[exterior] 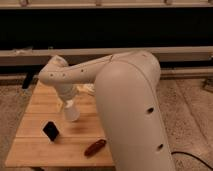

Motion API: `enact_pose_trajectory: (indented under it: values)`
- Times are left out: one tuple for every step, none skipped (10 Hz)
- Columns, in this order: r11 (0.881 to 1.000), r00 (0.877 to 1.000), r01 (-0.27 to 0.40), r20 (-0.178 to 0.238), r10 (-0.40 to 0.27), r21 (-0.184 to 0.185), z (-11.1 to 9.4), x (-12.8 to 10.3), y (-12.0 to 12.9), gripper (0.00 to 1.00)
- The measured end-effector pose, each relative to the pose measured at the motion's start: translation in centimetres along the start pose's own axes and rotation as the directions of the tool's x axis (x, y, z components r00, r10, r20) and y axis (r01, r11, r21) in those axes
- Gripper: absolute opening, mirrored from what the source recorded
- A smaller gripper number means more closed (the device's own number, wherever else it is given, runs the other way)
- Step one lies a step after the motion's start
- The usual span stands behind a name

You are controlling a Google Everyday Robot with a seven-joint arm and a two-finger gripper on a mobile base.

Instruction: Place the ceramic cup over the eraser

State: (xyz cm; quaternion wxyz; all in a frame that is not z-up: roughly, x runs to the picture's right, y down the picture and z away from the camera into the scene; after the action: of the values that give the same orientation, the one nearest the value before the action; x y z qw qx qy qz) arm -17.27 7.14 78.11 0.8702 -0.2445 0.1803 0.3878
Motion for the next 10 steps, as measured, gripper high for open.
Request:
enact_pose_trajectory:
  values:
    - [1.000, 1.000, 0.006, -0.001, -0.006, -0.002, 0.2, -0.3, -0.1, 1.00]
    - [1.000, 1.000, 0.019, 0.000, -0.019, -0.006, 0.5, -0.8, 0.2, 1.00]
    - [0.999, 1.000, 0.031, 0.001, -0.031, -0.019, 0.8, -1.3, 0.9, 1.00]
    - [0.999, 0.999, 0.034, 0.003, -0.034, -0.024, 1.1, -1.5, 0.9, 1.00]
    - [0.999, 0.999, 0.037, 0.002, -0.037, -0.029, 1.6, -1.7, 0.8, 1.00]
    - [0.998, 0.999, 0.046, 0.004, -0.045, -0.043, 2.2, -2.1, 1.4, 1.00]
    - [0.997, 0.999, 0.049, 0.003, -0.049, -0.058, 2.7, -2.2, 1.8, 1.00]
    - [0.997, 0.999, 0.048, 0.004, -0.048, -0.068, 3.2, -2.3, 1.8, 1.00]
    - [0.995, 0.999, 0.048, 0.013, -0.047, -0.091, 3.8, -2.4, 2.0, 1.00]
    - [0.993, 0.999, 0.050, 0.020, -0.048, -0.104, 4.2, -2.4, 2.1, 1.00]
